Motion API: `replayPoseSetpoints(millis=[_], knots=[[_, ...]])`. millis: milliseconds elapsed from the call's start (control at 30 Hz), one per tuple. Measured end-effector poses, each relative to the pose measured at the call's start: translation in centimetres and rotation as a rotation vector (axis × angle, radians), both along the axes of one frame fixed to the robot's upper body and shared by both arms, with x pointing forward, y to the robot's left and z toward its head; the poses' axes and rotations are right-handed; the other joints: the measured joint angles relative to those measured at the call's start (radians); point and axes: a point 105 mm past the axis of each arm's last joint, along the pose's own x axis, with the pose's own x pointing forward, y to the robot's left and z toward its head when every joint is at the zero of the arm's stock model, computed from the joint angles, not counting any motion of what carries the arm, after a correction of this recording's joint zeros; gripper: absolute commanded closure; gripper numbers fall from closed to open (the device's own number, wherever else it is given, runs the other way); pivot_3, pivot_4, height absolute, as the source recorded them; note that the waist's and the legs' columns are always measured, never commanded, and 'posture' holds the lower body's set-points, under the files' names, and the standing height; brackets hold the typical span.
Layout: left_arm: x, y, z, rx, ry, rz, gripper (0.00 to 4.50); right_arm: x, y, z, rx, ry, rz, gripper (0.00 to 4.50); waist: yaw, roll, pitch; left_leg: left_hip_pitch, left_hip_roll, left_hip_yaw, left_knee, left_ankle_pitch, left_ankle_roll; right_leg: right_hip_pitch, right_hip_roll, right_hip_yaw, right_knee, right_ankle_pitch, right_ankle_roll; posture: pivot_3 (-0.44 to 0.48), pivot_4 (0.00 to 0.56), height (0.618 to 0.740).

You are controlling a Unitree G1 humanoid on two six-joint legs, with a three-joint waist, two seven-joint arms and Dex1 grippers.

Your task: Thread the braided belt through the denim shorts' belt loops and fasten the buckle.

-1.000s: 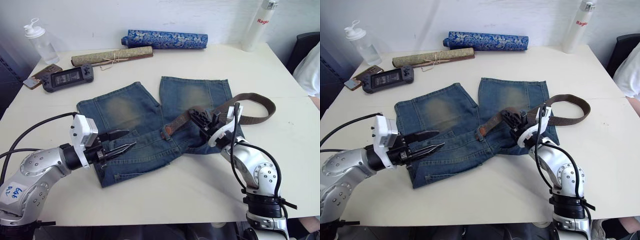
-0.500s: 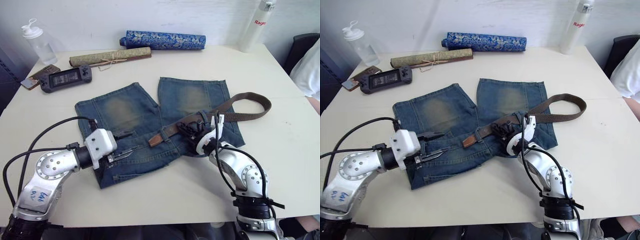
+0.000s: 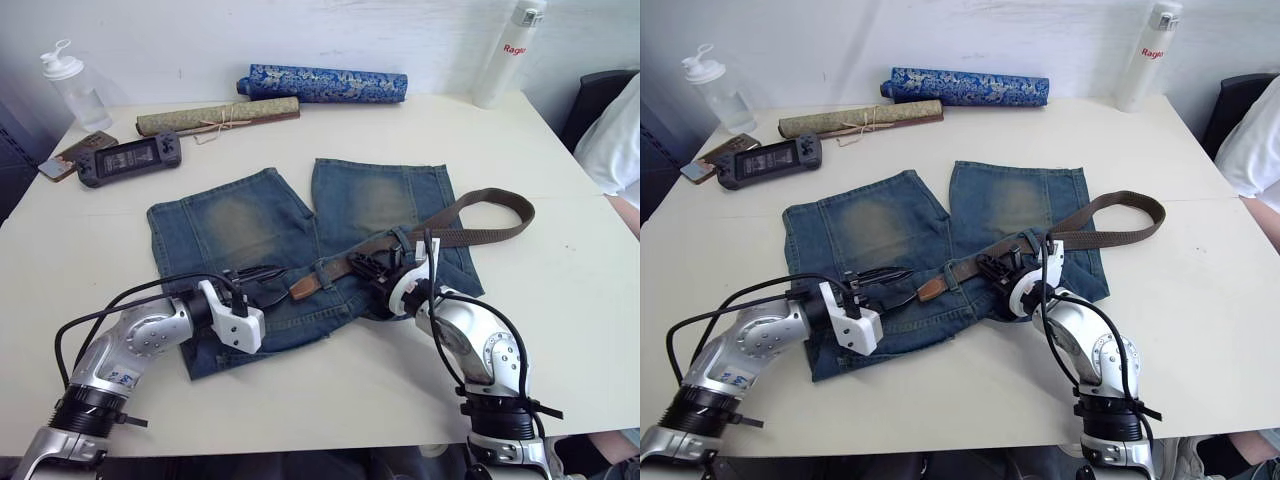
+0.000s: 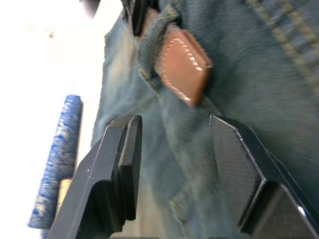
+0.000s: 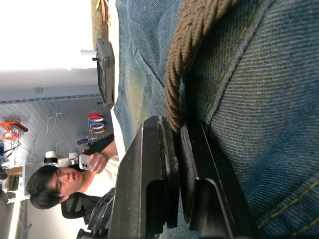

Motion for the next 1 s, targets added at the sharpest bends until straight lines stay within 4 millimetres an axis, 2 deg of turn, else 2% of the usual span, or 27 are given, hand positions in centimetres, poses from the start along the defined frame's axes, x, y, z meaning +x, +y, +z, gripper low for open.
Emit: replayPoseSetpoints(millis=[300,567,933,967,1000], knots=[[0.7,-1.0,0.1,-0.018,-0.035,-0.029,2.06,-0.1,0.2,0.0,0.002,0.000,-0.003,4.50,-0.002,0.000,0.000,0.001,0.000,-0.001,-0.001,0.000,0.000,0.000,0.000,0.000,0.001,-0.001,0.001,0.000,0.150,0.637],[-0.1,-1.3,1.2,-0.070,-0.038,-0.072,2.06,-0.2,0.3,0.0,0.002,0.000,-0.006,4.50,-0.003,0.000,0.000,0.002,0.000,-0.001,-0.001,0.000,0.000,0.000,0.001,0.000,0.001,-0.001,0.001,0.000,0.150,0.637],[-0.4,-1.4,1.1,-0.060,-0.053,-0.081,2.06,-0.2,0.5,0.0,0.005,0.000,-0.006,4.50,-0.006,0.000,0.000,0.002,0.000,-0.001,-0.001,0.000,0.000,0.000,0.001,0.000,0.001,-0.001,0.001,0.000,0.150,0.637],[-0.4,-1.4,1.1,-0.060,-0.056,-0.083,2.60,-0.2,0.5,0.0,0.005,0.001,-0.006,4.50,-0.006,0.000,0.000,0.002,0.000,-0.001,-0.001,0.000,0.000,0.000,0.001,0.000,0.001,-0.001,0.001,0.000,0.150,0.637],[-0.4,-1.4,1.1,-0.059,-0.057,-0.084,2.79,-0.2,0.5,0.0,0.005,0.001,-0.006,4.50,-0.006,0.000,0.000,0.002,0.000,-0.001,-0.001,0.000,0.000,0.000,0.001,0.000,0.001,-0.001,0.001,0.000,0.150,0.637]])
